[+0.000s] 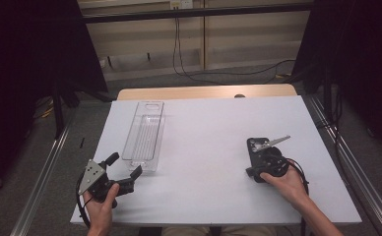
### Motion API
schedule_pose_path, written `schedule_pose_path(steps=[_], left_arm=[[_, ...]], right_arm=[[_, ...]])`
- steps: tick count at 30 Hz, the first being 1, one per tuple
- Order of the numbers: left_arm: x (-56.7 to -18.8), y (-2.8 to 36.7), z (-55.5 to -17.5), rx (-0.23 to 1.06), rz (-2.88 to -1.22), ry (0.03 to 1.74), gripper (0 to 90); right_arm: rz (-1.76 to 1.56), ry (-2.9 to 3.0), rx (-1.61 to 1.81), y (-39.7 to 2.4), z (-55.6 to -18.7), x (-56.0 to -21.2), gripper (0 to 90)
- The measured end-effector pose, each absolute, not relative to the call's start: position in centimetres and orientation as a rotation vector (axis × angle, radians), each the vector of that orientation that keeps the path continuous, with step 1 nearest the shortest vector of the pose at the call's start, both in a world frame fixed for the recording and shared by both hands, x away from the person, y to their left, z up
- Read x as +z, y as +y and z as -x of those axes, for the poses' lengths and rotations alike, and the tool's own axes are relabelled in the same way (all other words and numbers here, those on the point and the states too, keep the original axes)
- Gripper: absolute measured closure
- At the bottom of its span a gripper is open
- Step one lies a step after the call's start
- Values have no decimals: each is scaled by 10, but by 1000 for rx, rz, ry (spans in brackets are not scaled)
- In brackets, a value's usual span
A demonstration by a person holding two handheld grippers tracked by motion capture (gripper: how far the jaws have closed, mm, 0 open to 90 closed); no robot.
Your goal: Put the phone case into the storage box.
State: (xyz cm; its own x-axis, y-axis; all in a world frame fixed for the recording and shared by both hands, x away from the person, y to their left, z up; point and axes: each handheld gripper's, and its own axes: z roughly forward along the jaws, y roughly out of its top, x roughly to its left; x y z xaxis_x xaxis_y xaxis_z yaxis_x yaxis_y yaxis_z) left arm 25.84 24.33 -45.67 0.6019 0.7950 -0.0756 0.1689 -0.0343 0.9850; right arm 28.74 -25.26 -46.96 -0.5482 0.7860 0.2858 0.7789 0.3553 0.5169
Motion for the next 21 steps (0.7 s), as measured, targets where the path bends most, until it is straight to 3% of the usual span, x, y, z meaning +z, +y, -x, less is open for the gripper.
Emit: schedule_pose_path(steps=[21], left_arm=[[-456,244,-259,612,-1558,831,32]], right_arm=[[-1477,2506,1039,-285,-275,-474,900]])
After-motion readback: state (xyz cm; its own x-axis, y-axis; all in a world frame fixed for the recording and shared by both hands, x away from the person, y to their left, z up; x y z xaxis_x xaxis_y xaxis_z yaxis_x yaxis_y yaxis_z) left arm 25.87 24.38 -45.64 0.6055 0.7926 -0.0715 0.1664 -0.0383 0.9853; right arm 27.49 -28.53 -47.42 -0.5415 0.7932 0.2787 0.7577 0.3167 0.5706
